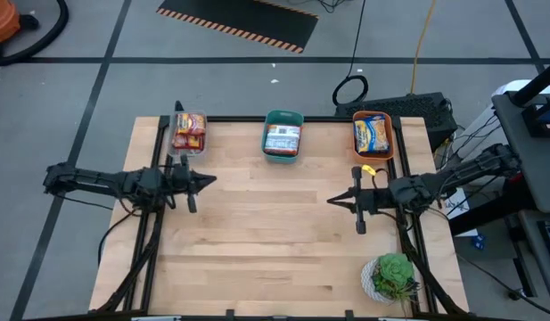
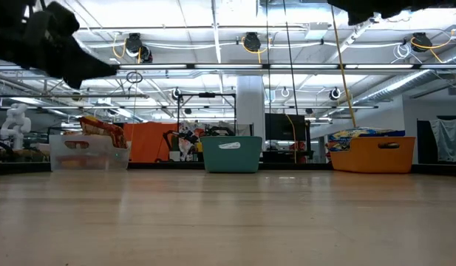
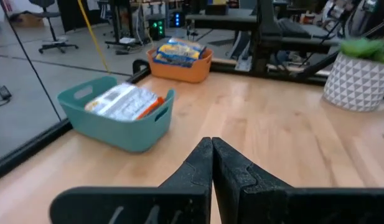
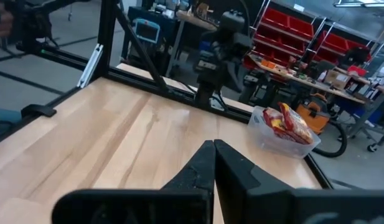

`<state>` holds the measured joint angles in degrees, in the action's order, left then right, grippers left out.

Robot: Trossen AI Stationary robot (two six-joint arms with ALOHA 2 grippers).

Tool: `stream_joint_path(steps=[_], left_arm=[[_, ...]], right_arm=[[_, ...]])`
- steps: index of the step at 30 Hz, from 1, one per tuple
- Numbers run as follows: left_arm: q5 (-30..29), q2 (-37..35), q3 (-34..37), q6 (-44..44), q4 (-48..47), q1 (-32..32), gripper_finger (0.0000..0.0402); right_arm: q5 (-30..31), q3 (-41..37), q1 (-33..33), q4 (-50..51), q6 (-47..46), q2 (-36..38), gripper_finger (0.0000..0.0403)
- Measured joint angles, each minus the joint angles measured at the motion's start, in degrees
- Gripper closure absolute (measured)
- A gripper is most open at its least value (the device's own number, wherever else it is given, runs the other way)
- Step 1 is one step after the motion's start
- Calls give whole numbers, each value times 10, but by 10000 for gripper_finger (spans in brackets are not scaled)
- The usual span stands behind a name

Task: Sort Maruchan noodles
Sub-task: Return to Home Position

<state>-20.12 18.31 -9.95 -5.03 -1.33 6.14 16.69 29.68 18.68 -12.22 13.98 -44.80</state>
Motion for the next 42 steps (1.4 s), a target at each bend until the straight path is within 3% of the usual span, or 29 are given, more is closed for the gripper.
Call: stream_joint_path(steps=[12,24,42], left_arm=[[-1,0,94,-45,93,0,396],[21,1,94,-57,90,0,396],[22,1,94,-61,89,0,396]], right_arm=[[-1,-81,0,4,-13,120,403],[-1,-185,0,1,-43,271,403],[-4,-190,0,107,-73,359,403]])
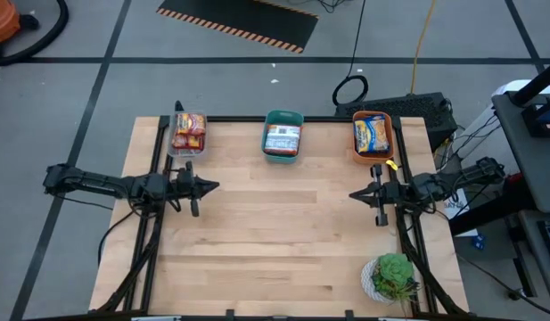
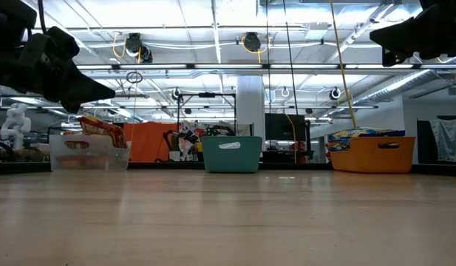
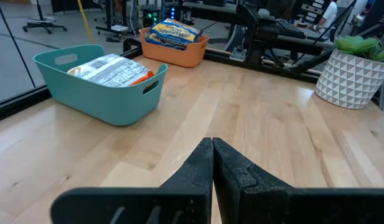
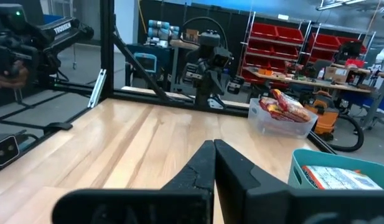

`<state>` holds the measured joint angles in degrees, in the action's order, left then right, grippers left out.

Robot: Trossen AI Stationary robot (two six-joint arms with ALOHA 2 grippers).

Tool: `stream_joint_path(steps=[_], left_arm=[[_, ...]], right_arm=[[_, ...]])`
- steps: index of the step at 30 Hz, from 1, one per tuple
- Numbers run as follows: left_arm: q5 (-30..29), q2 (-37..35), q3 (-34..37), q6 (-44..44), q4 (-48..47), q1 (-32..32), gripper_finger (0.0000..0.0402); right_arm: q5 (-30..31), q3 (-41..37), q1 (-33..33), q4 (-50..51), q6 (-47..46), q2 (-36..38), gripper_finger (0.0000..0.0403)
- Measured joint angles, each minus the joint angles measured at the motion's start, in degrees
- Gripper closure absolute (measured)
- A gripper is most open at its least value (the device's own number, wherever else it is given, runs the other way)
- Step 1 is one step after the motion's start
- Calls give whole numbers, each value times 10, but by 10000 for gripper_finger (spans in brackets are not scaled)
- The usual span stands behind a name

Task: Sort Maruchan noodles
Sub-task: Return to Home Position

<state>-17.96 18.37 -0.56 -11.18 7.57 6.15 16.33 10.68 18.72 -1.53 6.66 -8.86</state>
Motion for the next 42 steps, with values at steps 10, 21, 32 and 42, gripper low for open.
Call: stream_joint_path(steps=[10,21,32,42], left_arm=[[-3,0,0,0,0,0,396],[-5,0,-1,3,2,0,396],[-1,0,-1,-4,2,0,396],[0,0,-1,-6,3,0,396]], right_arm=[[-89,-95,0,-165,24,-1,403],[-185,-85,-7,-144,15,12,403],[-195,-97,-10,-79,60,88,403],[-175,-98,-63,-39,54,88,403]])
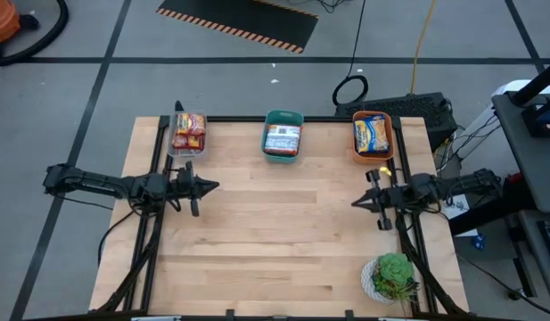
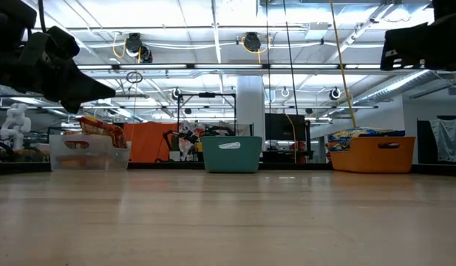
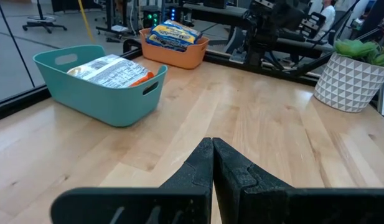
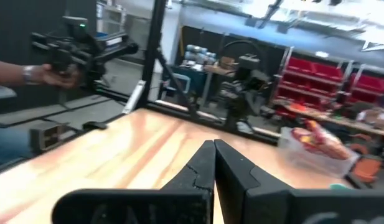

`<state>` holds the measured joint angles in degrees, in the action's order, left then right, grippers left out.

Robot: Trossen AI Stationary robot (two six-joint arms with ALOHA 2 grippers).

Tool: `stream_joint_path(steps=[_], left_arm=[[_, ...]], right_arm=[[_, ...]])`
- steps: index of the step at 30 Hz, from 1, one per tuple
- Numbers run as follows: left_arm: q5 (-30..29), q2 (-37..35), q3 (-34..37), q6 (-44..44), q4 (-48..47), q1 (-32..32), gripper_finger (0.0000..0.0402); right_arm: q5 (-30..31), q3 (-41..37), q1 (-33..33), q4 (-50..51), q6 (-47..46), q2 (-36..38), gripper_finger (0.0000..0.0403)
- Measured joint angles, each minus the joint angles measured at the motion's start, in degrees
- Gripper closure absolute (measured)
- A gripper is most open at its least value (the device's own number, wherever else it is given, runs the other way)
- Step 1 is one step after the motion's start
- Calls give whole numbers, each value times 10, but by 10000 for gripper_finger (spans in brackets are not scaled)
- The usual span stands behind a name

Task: Sort Maruchan noodles
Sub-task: Return to Home Position

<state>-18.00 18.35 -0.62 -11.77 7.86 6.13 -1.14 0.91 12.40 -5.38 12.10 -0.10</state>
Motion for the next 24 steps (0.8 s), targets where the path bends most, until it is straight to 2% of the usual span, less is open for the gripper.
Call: stream_joint_path(steps=[5,8,10,14,24], left_arm=[[0,0,0,-6,-3,0,396],[0,0,0,-6,-4,0,396],[0,0,0,-8,-4,0,396],[0,0,0,-8,-4,0,396],[0,0,0,-9,-7,0,396]], right_arm=[[-15,0,-37,-16,3,0,403],[-32,0,-54,12,-13,0,403],[-21,0,-65,29,-22,0,403],[38,0,-86,33,-37,0,403],[19,0,-105,36,-39,0,403]])
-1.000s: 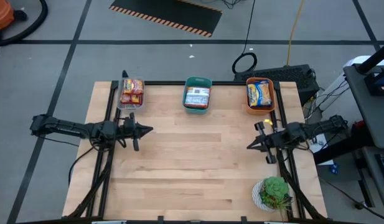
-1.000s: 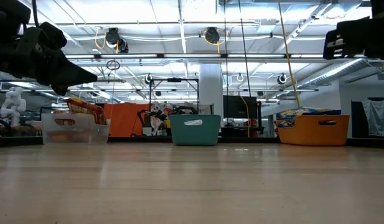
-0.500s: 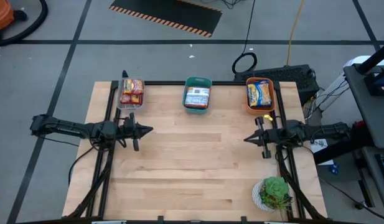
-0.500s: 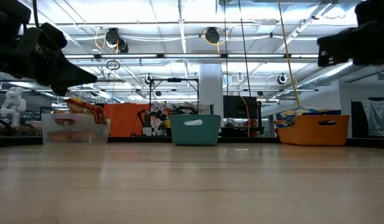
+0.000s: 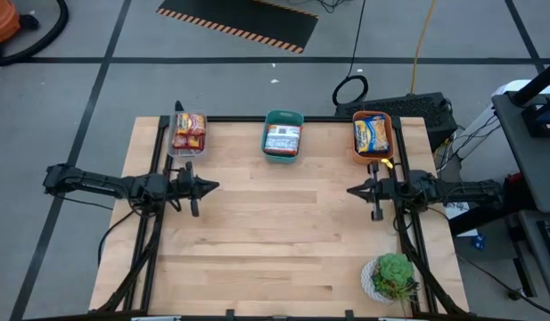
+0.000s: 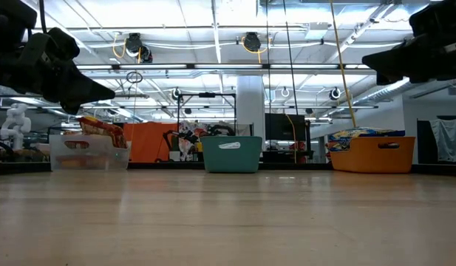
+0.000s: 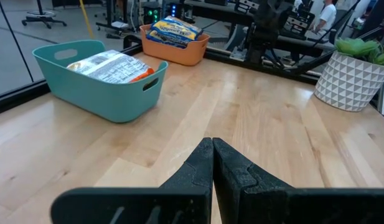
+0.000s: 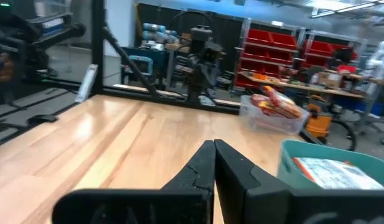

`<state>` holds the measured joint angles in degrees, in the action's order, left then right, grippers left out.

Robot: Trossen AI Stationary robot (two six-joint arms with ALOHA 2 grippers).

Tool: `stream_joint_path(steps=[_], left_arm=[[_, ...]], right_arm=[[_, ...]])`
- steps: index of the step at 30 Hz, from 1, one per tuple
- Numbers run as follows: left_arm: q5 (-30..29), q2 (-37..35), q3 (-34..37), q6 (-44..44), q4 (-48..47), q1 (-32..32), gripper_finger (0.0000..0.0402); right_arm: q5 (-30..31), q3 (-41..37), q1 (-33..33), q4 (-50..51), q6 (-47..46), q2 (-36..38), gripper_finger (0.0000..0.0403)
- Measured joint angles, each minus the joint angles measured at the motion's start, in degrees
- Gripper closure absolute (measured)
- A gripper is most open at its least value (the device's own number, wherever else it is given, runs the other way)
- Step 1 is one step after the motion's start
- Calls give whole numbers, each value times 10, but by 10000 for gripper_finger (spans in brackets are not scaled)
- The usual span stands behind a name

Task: Sort Maruchan noodles
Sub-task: Return to Home Position

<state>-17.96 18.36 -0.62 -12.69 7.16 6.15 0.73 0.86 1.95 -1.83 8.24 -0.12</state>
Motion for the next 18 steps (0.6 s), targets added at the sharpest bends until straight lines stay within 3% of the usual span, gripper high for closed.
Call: stream_joint_path(steps=[3,18], left_arm=[[0,0,0,-5,0,0,396],[1,0,0,-6,-1,16,396]], right_arm=[[-22,0,0,2,-1,0,403],[-10,0,-15,8,0,0,403]])
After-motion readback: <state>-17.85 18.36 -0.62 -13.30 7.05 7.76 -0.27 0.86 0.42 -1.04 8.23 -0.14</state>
